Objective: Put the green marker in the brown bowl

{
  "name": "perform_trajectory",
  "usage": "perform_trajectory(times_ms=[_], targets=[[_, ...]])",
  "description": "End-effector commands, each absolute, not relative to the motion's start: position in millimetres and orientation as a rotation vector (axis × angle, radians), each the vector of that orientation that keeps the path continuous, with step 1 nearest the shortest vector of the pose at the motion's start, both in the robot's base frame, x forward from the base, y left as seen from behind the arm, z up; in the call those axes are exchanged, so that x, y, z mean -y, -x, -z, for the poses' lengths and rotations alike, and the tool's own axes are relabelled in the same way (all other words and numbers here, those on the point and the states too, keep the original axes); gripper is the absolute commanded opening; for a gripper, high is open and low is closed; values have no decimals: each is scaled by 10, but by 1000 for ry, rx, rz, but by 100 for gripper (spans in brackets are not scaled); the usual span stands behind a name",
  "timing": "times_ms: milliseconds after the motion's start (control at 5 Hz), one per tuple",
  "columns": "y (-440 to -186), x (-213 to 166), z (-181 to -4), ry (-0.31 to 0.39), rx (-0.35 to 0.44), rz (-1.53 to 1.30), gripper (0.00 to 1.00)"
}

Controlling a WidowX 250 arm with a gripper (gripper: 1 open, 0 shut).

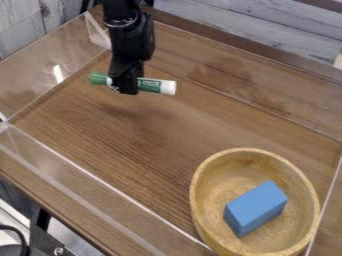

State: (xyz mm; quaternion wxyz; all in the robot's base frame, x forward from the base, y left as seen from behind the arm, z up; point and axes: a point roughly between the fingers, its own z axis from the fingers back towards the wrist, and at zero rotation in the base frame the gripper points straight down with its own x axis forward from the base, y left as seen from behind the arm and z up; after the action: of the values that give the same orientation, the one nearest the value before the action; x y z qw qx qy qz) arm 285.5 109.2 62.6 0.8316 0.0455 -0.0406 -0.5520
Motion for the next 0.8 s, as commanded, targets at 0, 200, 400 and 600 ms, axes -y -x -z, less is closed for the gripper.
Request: perform_trajectory(times_ms=[0, 200, 400, 600], targets=[[-2909, -1151, -817, -159, 136, 1171, 0], [-2916, -1163, -820, -163, 146, 1181, 0], [-2873, -1086, -853, -166, 154, 1179, 0], [-2841, -1030, -878, -170, 160, 1178, 0]])
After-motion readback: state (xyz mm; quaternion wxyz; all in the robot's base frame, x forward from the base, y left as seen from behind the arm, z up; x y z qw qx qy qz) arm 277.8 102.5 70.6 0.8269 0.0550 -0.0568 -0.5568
